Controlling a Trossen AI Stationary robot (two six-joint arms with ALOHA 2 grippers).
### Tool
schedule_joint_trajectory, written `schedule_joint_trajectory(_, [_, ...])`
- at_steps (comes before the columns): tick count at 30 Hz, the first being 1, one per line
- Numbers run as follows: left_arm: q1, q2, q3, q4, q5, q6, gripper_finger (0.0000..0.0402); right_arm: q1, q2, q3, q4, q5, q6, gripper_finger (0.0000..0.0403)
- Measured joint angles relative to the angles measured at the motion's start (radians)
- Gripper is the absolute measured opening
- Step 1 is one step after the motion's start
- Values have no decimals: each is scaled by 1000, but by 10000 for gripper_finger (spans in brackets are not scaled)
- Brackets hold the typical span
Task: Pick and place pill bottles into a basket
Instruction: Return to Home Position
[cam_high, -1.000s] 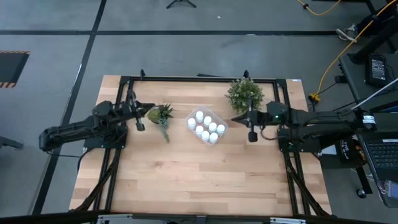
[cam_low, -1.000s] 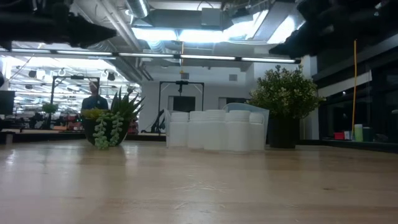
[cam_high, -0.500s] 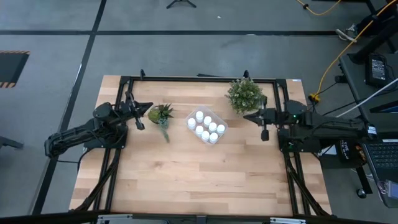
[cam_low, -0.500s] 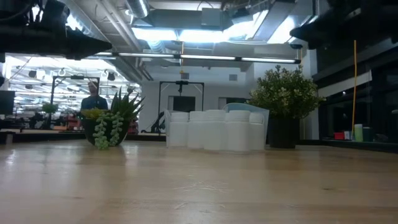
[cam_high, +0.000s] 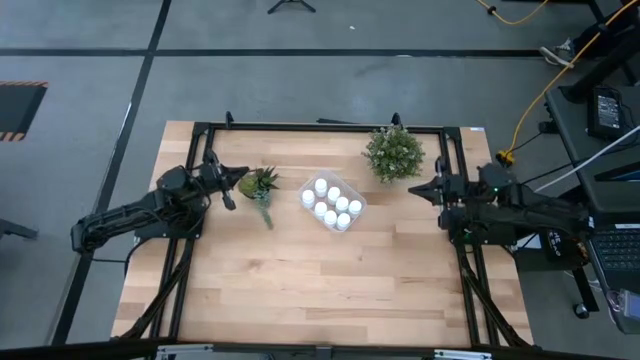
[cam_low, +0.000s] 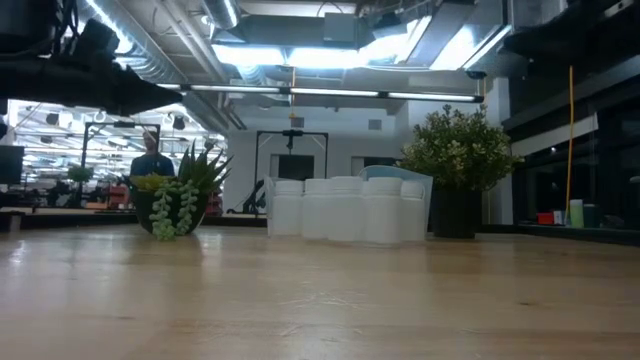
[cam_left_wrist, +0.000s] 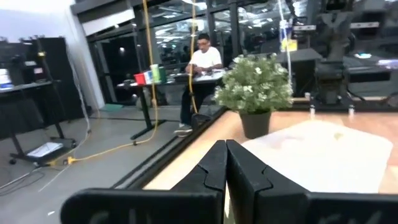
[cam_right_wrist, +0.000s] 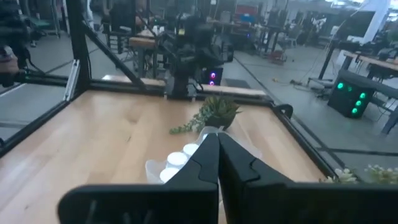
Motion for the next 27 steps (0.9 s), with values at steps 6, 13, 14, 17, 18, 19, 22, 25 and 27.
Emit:
schedule_joint_trajectory(6, [0,4,0,46,-16,12,3,0,-43,-84,38,-39,27,0])
schedule_joint_trajectory(13, [0,4,0,19,-75,-6,3,0,-88,-219,152,-58,23,0])
schedule_joint_trajectory(14, [0,4,0,18,-84,-6,3,0,-97,-233,172,-59,23,0])
schedule_joint_trajectory(17, [0,4,0,5,-88,-7,3,0,-112,-273,216,-76,15,0])
schedule_joint_trajectory(18, [0,4,0,6,-88,-6,3,0,-114,-284,224,-78,4,0])
schedule_joint_trajectory(19, [0,4,0,6,-87,-7,4,0,-117,-296,238,-81,-3,0])
schedule_joint_trajectory(22, [0,4,0,6,-87,-33,4,0,-120,-337,302,-88,-9,0])
schedule_joint_trajectory(25, [0,4,0,6,-87,-48,4,0,-118,-346,300,-101,-5,0])
schedule_joint_trajectory(27, [0,4,0,6,-86,-49,4,0,-119,-346,309,-111,5,0])
